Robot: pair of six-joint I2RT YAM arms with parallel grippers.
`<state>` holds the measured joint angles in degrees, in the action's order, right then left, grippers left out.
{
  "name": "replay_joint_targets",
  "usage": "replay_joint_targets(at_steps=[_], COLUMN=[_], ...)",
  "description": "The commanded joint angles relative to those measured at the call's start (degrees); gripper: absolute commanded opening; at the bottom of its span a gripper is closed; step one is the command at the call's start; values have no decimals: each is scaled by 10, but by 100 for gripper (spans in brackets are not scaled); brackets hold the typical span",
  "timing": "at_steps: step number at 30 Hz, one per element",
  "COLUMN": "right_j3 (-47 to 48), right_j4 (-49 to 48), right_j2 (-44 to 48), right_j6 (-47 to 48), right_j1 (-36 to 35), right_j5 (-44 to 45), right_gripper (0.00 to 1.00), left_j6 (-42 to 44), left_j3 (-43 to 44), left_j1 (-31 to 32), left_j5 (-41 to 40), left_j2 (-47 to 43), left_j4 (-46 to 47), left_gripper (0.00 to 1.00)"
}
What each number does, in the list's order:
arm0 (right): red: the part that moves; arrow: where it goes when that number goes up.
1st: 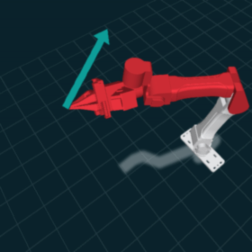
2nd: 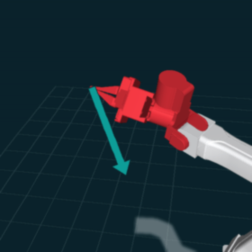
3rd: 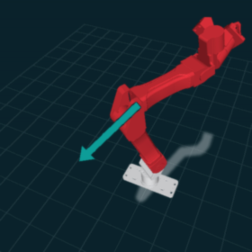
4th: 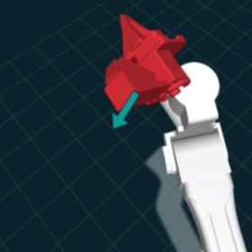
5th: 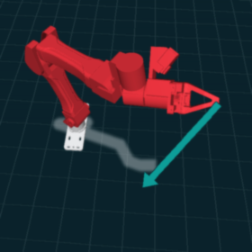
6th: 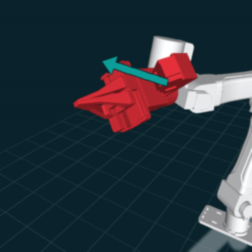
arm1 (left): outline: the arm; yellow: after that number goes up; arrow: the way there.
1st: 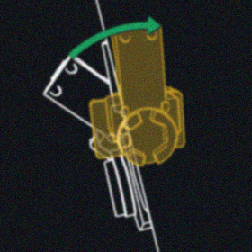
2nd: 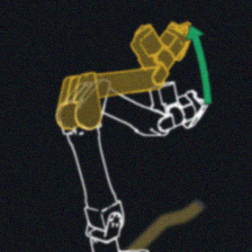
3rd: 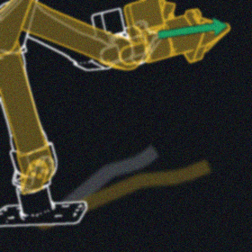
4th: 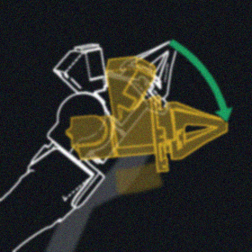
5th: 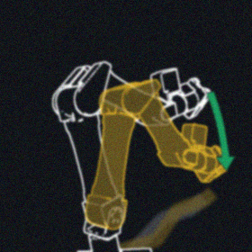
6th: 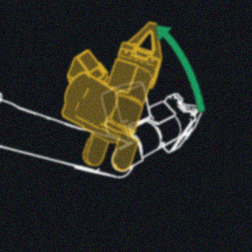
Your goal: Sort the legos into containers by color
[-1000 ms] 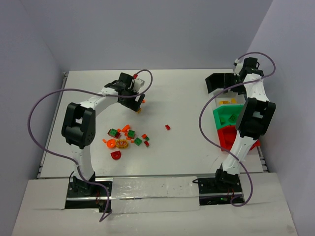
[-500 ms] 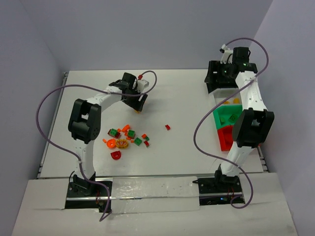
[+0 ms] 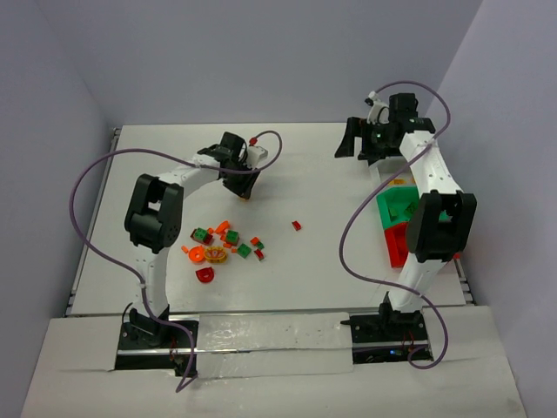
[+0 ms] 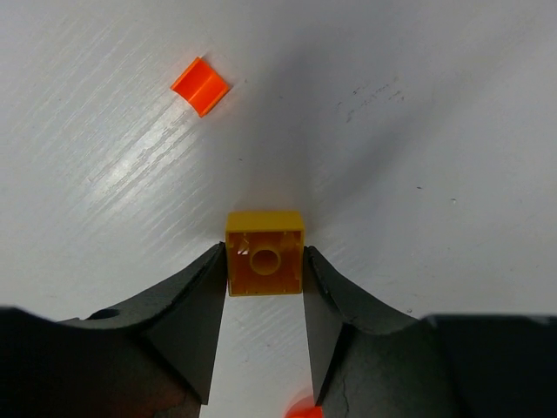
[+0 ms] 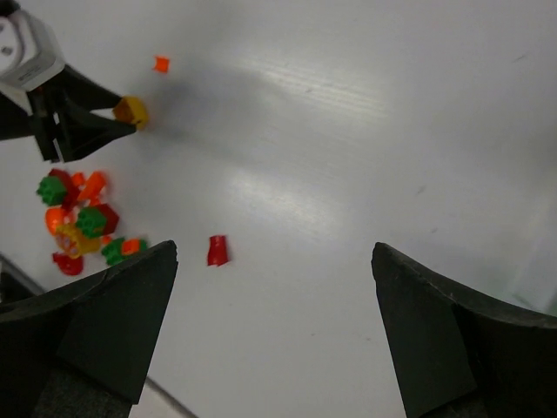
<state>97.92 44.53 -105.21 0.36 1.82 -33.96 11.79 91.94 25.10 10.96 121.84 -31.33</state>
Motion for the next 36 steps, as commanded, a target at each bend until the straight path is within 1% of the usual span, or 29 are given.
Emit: replay_joint_targets(at_steps=[1,4,6,7,9,10,12,15,18,22,29,36], right_j3=[-27,-22,-14,-11,-5,-3,-1,-3,-11,-27,1,3], right_j4=[-17,-24,-30,-32,-41,-43,-48,-56,-68,-83,-93,-94], right_j2=[-4,-17,-29,-32,-41,-47,-52,-57,-58,-56,-55,-58], right_j6=[-40,-57,-70,-73,-86,-93,-101,-112,-126,-137,-138,-139], right_j1=[-37,-61,-72,-75,-84,-87,-96,-111,-127,-144,-175,-194], right_j5=[-71,-101,-111,-117,-128,-134,-149,-164,-193,-225,-248,-253], right_gripper=[100,100,100,100,100,100,100,98,94,87,72,70], left_j6=[21,24,28,29,32,32,29,22,11,11,31,38], left_j3=[0,-1,-6,-13,-30,-41,-69,-94,-115,-137,-125,-125], left_j1=[9,9,8,8,7,7,8,9,11,16,41,55], left_j5=[-14,0,18,39,88,114,167,209,238,265,263,263], left_j2=[3,-8,-20,-35,-68,-86,-132,-182,-216,-251,-262,-273], left_j4=[14,15,22,25,41,52,83,121,160,198,187,187], left_gripper=[43,34,24,21,8,6,5,4,0,0,0,0])
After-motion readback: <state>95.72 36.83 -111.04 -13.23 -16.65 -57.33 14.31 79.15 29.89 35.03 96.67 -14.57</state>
